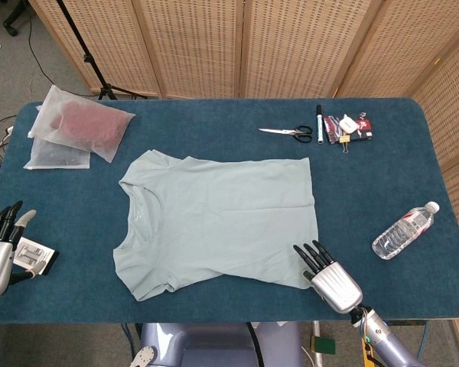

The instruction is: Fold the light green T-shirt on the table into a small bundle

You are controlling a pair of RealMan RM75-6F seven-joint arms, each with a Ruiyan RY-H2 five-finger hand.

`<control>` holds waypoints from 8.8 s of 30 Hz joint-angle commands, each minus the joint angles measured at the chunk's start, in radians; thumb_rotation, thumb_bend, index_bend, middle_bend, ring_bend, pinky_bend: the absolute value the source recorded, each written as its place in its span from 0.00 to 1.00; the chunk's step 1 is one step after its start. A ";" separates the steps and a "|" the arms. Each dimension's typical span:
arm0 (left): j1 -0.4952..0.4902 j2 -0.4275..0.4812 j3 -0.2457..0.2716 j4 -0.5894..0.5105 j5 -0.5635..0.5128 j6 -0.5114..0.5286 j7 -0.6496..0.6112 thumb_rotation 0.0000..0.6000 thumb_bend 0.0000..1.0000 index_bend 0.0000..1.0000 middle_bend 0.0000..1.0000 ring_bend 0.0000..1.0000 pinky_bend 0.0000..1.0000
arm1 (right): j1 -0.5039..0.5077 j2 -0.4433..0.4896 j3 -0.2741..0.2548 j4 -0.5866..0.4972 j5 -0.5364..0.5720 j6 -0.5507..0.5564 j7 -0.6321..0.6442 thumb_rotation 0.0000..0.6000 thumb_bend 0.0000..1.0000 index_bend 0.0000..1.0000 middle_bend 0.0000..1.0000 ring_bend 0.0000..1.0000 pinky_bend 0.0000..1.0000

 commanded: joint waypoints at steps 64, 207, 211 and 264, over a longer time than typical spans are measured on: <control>-0.183 -0.641 0.225 1.087 0.430 0.201 -0.513 1.00 0.16 0.50 0.00 0.00 0.00 | 0.010 0.010 0.000 -0.011 0.043 -0.003 0.016 1.00 0.44 0.61 0.00 0.00 0.03; -0.215 -0.239 0.266 0.300 0.289 0.103 -0.465 1.00 0.54 0.76 0.00 0.00 0.00 | 0.137 0.340 -0.039 -0.355 -0.007 0.015 0.469 1.00 0.50 0.65 0.03 0.00 0.03; -0.257 -0.209 0.214 0.233 0.231 0.014 -0.414 1.00 0.54 0.76 0.00 0.00 0.00 | 0.178 0.345 0.013 -0.379 0.066 -0.065 0.464 1.00 0.50 0.65 0.03 0.00 0.03; -0.446 -0.347 -0.030 0.389 -0.118 -0.462 -0.369 1.00 0.54 0.76 0.00 0.00 0.00 | 0.291 0.250 0.225 -0.230 0.573 -0.479 0.314 1.00 0.00 0.00 0.00 0.00 0.03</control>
